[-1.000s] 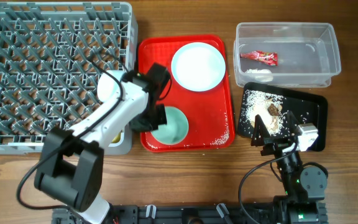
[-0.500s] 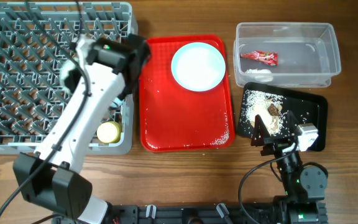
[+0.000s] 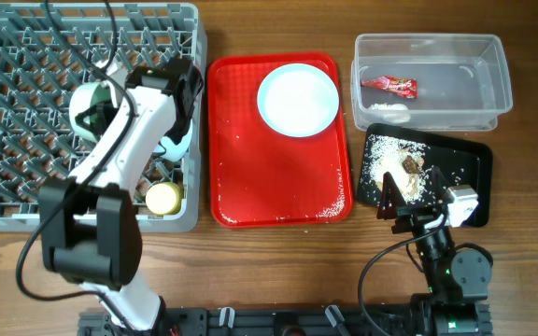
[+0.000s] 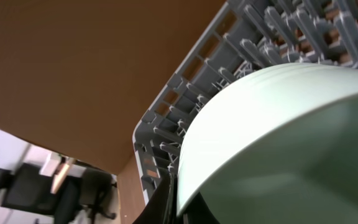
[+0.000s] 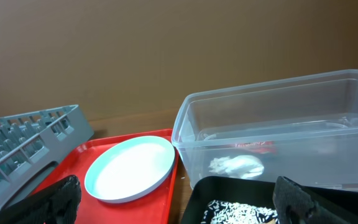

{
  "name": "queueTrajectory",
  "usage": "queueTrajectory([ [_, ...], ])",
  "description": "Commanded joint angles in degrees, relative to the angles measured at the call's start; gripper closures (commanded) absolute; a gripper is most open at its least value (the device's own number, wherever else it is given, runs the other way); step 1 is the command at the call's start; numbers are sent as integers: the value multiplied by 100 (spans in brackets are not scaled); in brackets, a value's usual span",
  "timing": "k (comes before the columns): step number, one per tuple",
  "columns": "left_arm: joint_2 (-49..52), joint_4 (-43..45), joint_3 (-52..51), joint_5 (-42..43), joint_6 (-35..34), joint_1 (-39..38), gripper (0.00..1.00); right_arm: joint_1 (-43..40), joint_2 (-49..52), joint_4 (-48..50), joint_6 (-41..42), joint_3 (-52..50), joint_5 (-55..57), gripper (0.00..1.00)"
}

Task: Sort waste into correct bins and load items into the dishwasher rack
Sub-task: 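Carry the light-blue bowl left and set it upright in the rack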

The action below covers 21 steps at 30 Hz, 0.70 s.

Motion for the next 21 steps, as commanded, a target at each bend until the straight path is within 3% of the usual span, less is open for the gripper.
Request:
queueTrajectory([
  [1, 284, 20, -42, -33, 92, 31, 96, -24, -63, 33, 9, -15, -116, 0],
  [9, 437, 59, -42, 929, 90, -20, 91, -24, -63, 33, 9, -15, -118, 0],
  [12, 437, -48, -39, 1043, 94, -96, 50, -24, -63, 33, 11, -15, -116, 0],
  [18, 264, -723, 435, 1370, 87, -345, 40, -24, -63, 35, 9, -15, -116, 0],
  [21, -4, -815, 962, 2013, 94, -389, 22, -24, -63, 33, 11, -15, -116, 0],
])
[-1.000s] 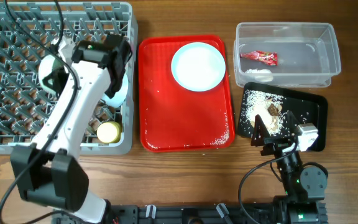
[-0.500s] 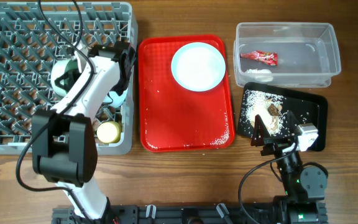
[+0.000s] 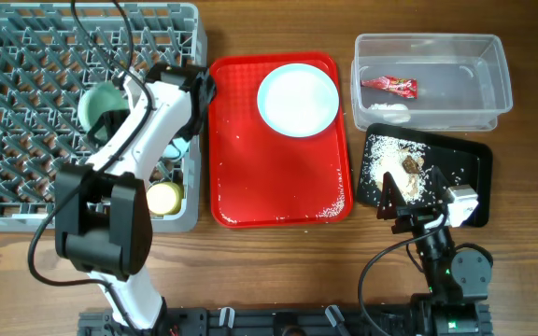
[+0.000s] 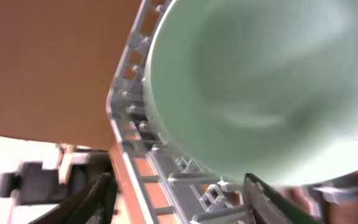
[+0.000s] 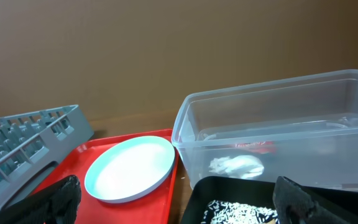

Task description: Sort waste into correct bins and load items into the dishwasher rack

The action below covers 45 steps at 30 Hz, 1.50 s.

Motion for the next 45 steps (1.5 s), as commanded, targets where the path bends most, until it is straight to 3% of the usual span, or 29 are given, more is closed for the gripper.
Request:
queueTrajectory([
  [1, -420, -79, 761, 929, -39, -59, 20, -24, -63, 35, 13, -15, -116, 0],
  [2, -509, -79, 894, 1187, -7, -59, 16, -24, -63, 33, 13, -15, -116, 0],
  [4, -671, -11, 1093, 1698, 372, -61, 20, -24, -63, 33, 11, -15, -116, 0],
  [6, -739, 7, 1106, 1766, 444, -59, 20, -24, -63, 33, 13, -15, -116, 0],
  [8, -776, -52, 1110, 1556, 575, 33, 28, -24, -63, 33, 11, -15, -116, 0],
  [10, -876, 4, 1147, 1499, 555, 328, 32, -24, -63, 33, 11, -15, -116, 0],
  [12, -1016, 203, 1233, 2017, 562, 868, 33, -24, -63, 33, 11, -15, -116, 0],
  [16, -1222, 1080, 1261, 5329, 1281, 2542, 32, -24, -63, 33, 11, -15, -116, 0],
  [18, -1165, 1309, 1259, 6328, 1314, 3254, 34, -24, -63, 33, 11, -15, -118, 0],
  [21, -977, 1617, 1259, 7438, 1971, 3980, 37, -24, -63, 33, 13, -15, -116, 0],
  [27, -520, 1637, 1237, 7576, 2618, 4076, 31, -24, -63, 33, 11, -15, -118, 0],
  [29, -369, 1718, 1233, 7565, 2813, 4022, 33, -24, -63, 33, 13, -15, -118, 0],
  [33, -144, 1718, 1233, 7191, 2806, 4019, 61, -24, -63, 33, 13, -15, -116, 0],
  [36, 101, 1714, 1217, 7093, 2811, 3989, 70, -24, -63, 33, 13, -15, -118, 0],
  [40, 282, 1602, 1217, 7093, 2809, 3958, 94, -24, -63, 35, 13, -15, -116, 0],
  [45, -151, 1180, 1388, 6546, 2734, 3930, 96, -24, -63, 33, 13, -15, -116, 0],
])
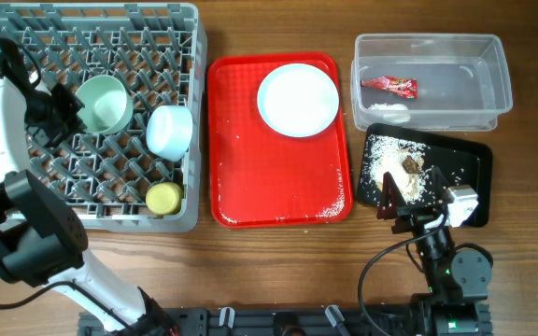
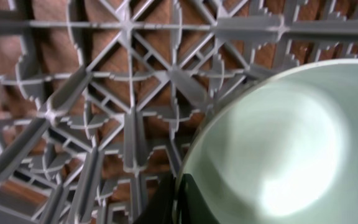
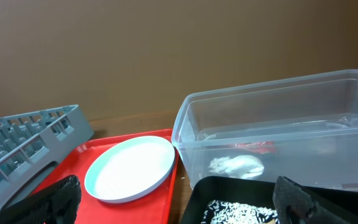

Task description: Sort waste into correct bins and load items into the dishwasher rack

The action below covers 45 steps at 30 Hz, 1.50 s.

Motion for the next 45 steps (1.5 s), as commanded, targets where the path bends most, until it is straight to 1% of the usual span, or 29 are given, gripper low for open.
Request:
queueTrajectory([
  [1, -476, -348, 264, -728, -83, -83, 96, -24, -63, 33, 9, -15, -116, 0],
  [3, -890, -651, 490, -1502, -186, -273, 96, -24, -63, 33, 11, -15, -116, 0],
  [4, -1139, -791, 568, -2002, -195, -463, 96, -24, -63, 35, 7, -15, -116, 0],
  [5, -1403, -925, 577, -2691, -326, -737, 96, -24, -63, 33, 9, -15, -118, 0],
  [7, -1668, -1200, 577, -3657, -483, -1211, 96, -24, -63, 35, 7, -15, -116, 0],
  [10, -1725, -1714, 568, -5176, -1104, -2063, 96, -24, -63, 33, 9, -15, -116, 0],
  [11, -1637, -1963, 444, -6188, -1639, -2629, 96, -24, -63, 33, 9, -15, -116, 0],
  [15, -1504, -1906, -208, -7554, -2284, -3423, 96, -24, -63, 35, 9, -15, -116, 1],
  [17, -1416, -1875, -734, -8352, -2769, -3742, 96, -24, -63, 35, 9, -15, -116, 0],
  [18, -1384, -1805, -927, -8491, -2872, -3829, 96, -24, -63, 33, 9, -15, -116, 0],
  [21, -1237, -1368, -1519, -8585, -2865, -3971, 96, -24, -63, 33, 9, -15, -118, 1],
  [24, -1084, -1139, -1849, -8693, -2863, -3974, 96, -24, -63, 33, 9, -15, -116, 0],
  [32, -822, -837, -1908, -8732, -2863, -3976, 96, -24, -63, 33, 9, -15, -118, 0],
  [34, -702, -841, -1915, -8568, -2863, -4009, 96, -24, -63, 35, 9, -15, -118, 0],
  [45, -498, -804, -2133, -8544, -2861, -4503, 95, -24, -63, 33, 9, -15, -116, 0],
])
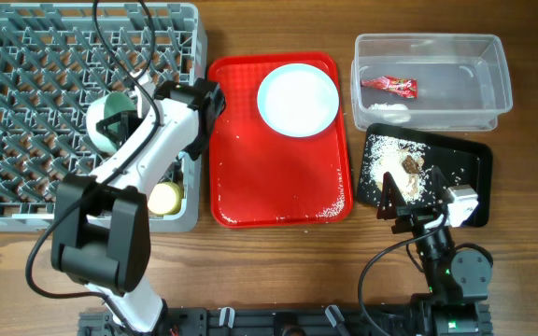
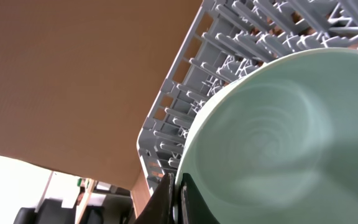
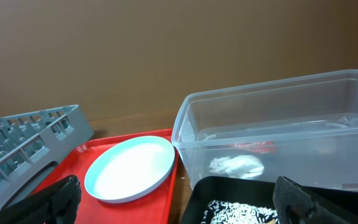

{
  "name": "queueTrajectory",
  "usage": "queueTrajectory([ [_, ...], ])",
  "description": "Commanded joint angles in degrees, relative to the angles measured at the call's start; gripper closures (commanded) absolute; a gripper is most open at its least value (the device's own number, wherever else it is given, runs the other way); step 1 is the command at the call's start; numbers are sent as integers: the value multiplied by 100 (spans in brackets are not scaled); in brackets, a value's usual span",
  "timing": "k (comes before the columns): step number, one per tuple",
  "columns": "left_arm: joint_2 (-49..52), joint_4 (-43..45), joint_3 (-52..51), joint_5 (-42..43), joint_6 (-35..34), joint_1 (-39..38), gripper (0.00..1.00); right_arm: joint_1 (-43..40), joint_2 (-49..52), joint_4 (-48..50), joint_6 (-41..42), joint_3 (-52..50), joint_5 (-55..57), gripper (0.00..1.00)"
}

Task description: Sort waste into correct bins and load items into the dishwasher rack

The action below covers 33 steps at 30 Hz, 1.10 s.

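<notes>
A pale green bowl (image 1: 108, 119) stands tilted on edge over the grey dishwasher rack (image 1: 26, 56). My left gripper (image 2: 178, 199) is shut on its rim, and the bowl (image 2: 272, 137) fills most of the left wrist view. The left arm lies across the rack's right side. A white plate (image 1: 297, 99) lies on the red tray (image 1: 278, 182). The plate (image 3: 129, 168) also shows in the right wrist view. My right gripper (image 1: 390, 198) rests open at the front right, and nothing lies between the fingers of the right gripper (image 3: 179, 208).
A yellow cup (image 1: 163, 198) sits in the rack's front right corner. A clear bin (image 1: 428, 39) at the back right holds a red wrapper (image 1: 389, 86) and crumpled white paper. In front of it a black tray (image 1: 470, 161) carries rice and food scraps.
The left arm reached in from the rack's left side with the bowl mouth-up mid-rack. Now it crosses the rack's right side, the bowl is tilted, and the white cup is hidden beneath it.
First my left gripper held the green bowl tilted over the rack's right half. Then its fingers looked spread around the bowl. Later it was shut on the rim from the left, bowl mouth-up beside a white cup. Now it holds the bowl tilted from the right. The right arm stayed still.
</notes>
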Motion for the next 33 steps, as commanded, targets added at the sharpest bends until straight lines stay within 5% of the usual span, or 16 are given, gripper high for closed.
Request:
queueTrajectory([
  [1, 101, -15, -103, -17, -116, -216, 95, -24, -63, 35, 11, -15, -118, 0],
  [6, 96, -286, -101, -546, -116, -22, 96, -24, -63, 33, 9, -15, -118, 0],
  [17, 138, -168, -103, -249, -136, 310, 96, -24, -63, 35, 9, -15, -118, 0],
  [26, 225, -175, -103, 83, -136, -136, 96, -24, -63, 33, 11, -15, -116, 0],
  [29, 225, -243, -101, 166, -138, -184, 88, -24, -63, 33, 9, -15, -116, 0],
  [33, 168, -332, -42, 560, -144, -184, 65, -24, -63, 33, 11, -15, -116, 0],
])
